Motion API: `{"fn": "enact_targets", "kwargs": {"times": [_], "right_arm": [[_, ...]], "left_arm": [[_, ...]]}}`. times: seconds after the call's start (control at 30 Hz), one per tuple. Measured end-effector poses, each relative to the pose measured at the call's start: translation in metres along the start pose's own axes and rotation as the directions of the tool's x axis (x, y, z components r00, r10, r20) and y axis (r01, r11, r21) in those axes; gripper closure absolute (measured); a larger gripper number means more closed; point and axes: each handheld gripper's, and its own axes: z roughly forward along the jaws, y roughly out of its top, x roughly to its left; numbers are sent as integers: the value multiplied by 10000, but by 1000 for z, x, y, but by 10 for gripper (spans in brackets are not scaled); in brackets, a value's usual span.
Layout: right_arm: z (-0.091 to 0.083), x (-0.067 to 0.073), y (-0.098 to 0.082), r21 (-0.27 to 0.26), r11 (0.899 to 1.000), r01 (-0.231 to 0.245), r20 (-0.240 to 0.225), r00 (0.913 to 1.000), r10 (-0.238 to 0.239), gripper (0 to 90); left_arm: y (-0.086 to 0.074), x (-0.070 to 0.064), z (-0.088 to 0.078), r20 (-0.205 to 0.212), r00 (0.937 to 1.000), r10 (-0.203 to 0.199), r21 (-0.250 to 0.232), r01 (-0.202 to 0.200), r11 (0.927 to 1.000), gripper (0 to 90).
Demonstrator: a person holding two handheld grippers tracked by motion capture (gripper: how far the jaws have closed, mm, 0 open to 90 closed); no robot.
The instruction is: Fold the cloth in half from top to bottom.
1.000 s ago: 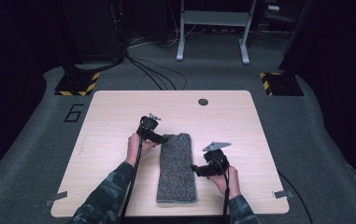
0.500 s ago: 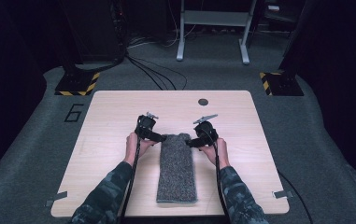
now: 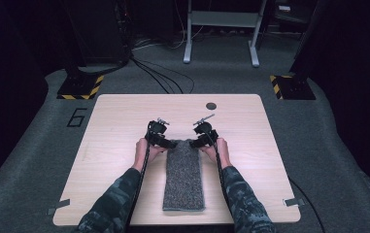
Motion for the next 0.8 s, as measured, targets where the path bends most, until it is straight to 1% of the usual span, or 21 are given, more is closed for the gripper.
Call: {"fn": "enact_targets", "kwargs": {"times": [0.03,0.07,0.1,0.13,0.17,0.23,0.27,0.3,0.37,0.4,0.43,0.47,0.5,0.57,0.6,0.63,0.67,0.7,0.8], "right_arm": [[1,0,0,66,10000,52,-29,10000,-52,506],[3,1,0,70,9999,74,7,10000,-74,514],[3,1,0,68,10000,59,16,10000,-59,523],[3,1,0,69,10000,51,-7,10000,-51,525],[3,1,0,62,10000,31,-8,10000,-31,535],[3,1,-1,32,10000,33,9,10000,-33,548],[3,1,-2,-27,10000,48,58,10000,-48,576],[3,1,-2,-24,10000,12,51,10000,-12,583],[3,2,-2,-8,9998,197,120,9997,-197,604],[3,3,-2,-1,9996,290,147,9995,-290,612],[3,4,-2,-2,9995,326,181,9993,-326,624],[2,4,-2,13,9991,420,238,9988,-420,632],[2,4,-3,18,9990,452,211,9988,-452,639],[2,5,-3,-12,9988,498,198,9986,-498,663],[2,5,-4,-63,9988,488,189,9986,-487,677],[2,5,-4,-74,9988,479,147,9987,-478,700],[2,6,-4,-98,9991,422,115,9990,-421,714],[2,6,-5,-139,9989,456,96,9989,-455,725],[2,6,-6,-218,9994,265,-63,9996,-266,784]], "left_arm": [[0,0,1,20,10000,35,44,-35,10000,309],[-1,0,2,56,10000,76,-11,-76,10000,335],[-2,-1,3,38,9999,102,77,-102,9999,364],[-2,-1,3,84,9999,146,110,-147,9998,369],[-3,-3,4,45,9998,212,18,-212,9998,387],[-3,-3,4,23,9996,289,23,-289,9996,424],[-3,-5,4,9,9994,341,45,-341,9994,453],[-4,-6,4,-115,9993,351,-61,-352,9994,467],[-4,-8,4,-177,9989,437,-69,-438,9990,502],[-5,-9,4,-235,9982,560,-60,-561,9984,518],[-5,-10,4,-274,9982,538,-87,-540,9985,535],[-5,-10,4,-306,9971,691,25,-691,9976,548],[-5,-11,4,-392,9971,647,-58,-650,9979,556],[-6,-12,4,-391,9976,577,-107,-582,9982,582],[-6,-12,4,-422,9970,650,-113,-656,9978,596],[-7,-13,4,-376,9973,636,-164,-642,9978,617],[-7,-13,4,-380,9961,794,-67,-797,9968,640],[-7,-15,4,-440,9956,829,-74,-833,9965,659],[-7,-17,5,-443,9961,767,-107,-773,9970,701]]}}
